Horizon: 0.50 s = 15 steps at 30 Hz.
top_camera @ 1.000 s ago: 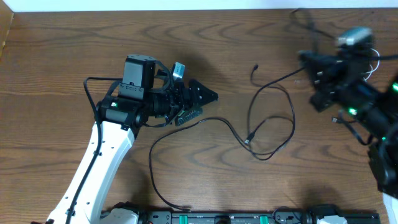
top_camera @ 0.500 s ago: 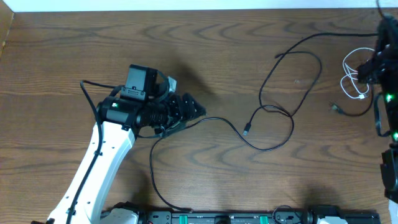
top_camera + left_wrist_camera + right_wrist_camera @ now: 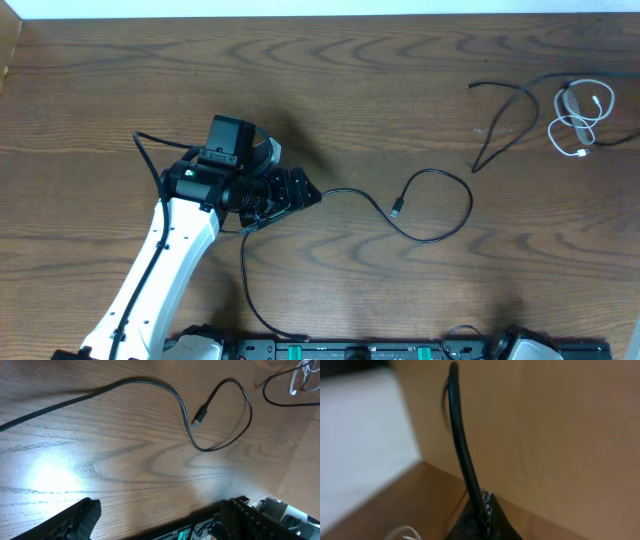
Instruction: Untangle cables
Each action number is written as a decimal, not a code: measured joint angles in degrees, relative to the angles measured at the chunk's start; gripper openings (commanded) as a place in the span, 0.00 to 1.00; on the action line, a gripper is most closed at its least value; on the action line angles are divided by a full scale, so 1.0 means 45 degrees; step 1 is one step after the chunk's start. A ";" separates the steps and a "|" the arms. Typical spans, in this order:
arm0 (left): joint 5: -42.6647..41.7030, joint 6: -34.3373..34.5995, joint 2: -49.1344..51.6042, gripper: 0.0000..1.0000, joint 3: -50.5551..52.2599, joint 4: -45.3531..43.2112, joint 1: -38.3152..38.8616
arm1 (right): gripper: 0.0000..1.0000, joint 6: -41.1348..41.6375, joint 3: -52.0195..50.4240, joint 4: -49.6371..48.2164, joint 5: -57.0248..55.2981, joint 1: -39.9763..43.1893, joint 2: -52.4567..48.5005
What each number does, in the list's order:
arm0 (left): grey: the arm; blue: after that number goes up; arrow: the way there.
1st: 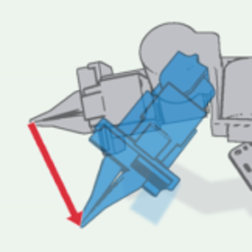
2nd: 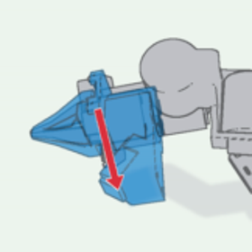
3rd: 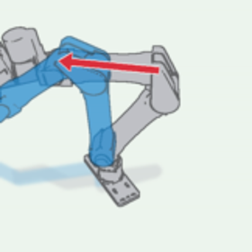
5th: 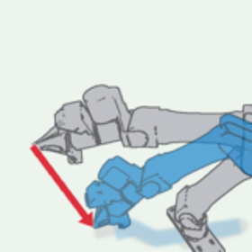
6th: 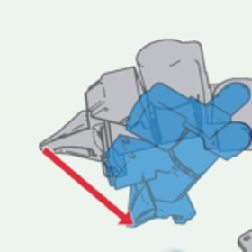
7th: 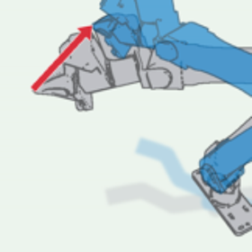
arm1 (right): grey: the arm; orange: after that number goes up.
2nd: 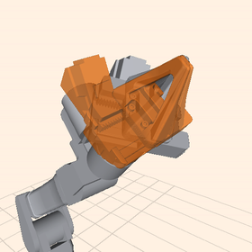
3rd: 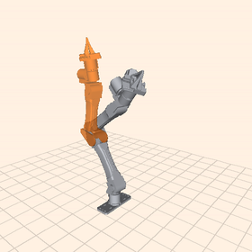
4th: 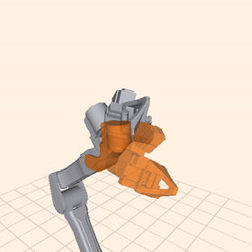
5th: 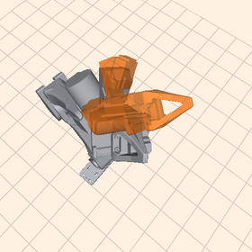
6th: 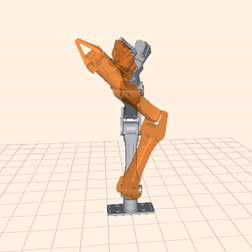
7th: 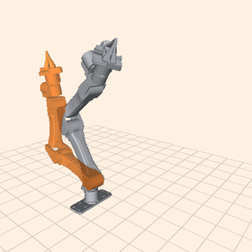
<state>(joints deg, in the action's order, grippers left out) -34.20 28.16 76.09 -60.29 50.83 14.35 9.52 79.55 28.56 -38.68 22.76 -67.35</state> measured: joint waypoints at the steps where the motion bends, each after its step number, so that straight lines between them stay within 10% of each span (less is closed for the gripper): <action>1: 0.0044 -0.0039 0.0000 0.82 0.0005 -0.0005 0.0000 | 0.01 0.0175 0.0000 0.0398 0.0126 0.0330 -0.0214; 15: 0.0612 -0.0272 0.0000 0.82 0.0010 0.0175 0.0000 | 0.01 0.1802 0.0000 0.3521 0.2992 0.1287 -0.4575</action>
<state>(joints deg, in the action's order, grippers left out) -31.44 26.94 76.09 -60.25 51.62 14.35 17.63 79.55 44.40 -25.21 28.56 -87.94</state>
